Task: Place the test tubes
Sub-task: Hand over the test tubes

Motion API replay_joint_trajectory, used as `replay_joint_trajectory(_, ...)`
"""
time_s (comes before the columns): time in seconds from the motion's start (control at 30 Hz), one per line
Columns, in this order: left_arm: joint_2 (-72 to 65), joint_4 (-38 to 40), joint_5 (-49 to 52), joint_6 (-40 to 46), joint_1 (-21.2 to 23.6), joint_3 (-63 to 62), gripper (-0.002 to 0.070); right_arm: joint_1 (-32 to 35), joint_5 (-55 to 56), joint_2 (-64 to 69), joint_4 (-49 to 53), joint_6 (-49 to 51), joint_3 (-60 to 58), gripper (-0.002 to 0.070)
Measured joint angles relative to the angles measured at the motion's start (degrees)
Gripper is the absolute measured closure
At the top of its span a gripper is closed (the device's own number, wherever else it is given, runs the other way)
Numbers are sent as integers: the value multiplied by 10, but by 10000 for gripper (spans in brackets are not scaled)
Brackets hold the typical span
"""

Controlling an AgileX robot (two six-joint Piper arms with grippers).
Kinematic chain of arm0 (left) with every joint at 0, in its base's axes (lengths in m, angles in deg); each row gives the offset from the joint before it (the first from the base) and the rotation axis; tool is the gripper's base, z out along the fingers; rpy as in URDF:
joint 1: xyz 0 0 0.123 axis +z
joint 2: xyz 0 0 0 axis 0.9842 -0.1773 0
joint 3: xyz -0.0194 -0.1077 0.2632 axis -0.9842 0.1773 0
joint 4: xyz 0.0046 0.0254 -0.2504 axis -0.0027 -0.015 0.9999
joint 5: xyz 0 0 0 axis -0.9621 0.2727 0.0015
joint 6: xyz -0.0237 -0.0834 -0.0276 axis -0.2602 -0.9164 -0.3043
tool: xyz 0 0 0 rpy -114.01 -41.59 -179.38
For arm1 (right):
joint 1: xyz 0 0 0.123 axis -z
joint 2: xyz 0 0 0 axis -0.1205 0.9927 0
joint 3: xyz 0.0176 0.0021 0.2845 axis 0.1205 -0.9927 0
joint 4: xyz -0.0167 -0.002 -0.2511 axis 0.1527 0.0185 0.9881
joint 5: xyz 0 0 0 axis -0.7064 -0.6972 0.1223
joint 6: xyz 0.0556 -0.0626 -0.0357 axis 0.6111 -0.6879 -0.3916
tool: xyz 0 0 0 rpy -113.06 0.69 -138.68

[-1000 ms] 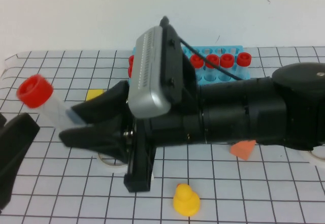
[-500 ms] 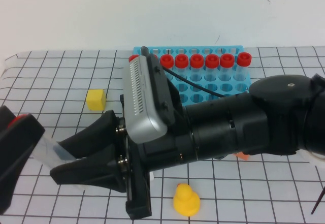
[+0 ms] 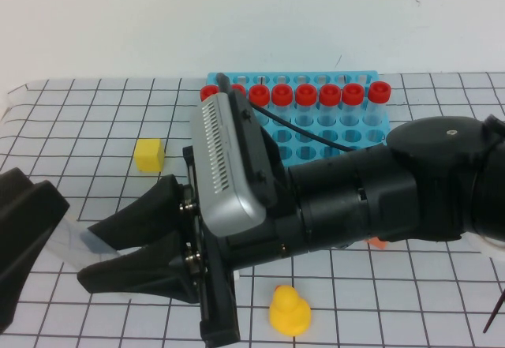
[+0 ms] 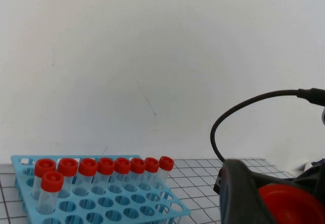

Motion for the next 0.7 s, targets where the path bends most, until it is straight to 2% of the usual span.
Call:
replay_joint_trajectory(0.17,0,-1,2,15,0,0,413,0,5,0,1,-1,0,430)
replay_joint_trajectory(0.23,0,-6,3,24,0,0,413,0,25,-1,1,-1,0,347)
replay_joint_trajectory(0.37,0,-12,3,43,0,0,413,6,69,-12,4,-1,0,275)
replay_joint_trajectory(0.7,0,-12,-3,52,0,0,413,15,92,-36,26,4,0,259)
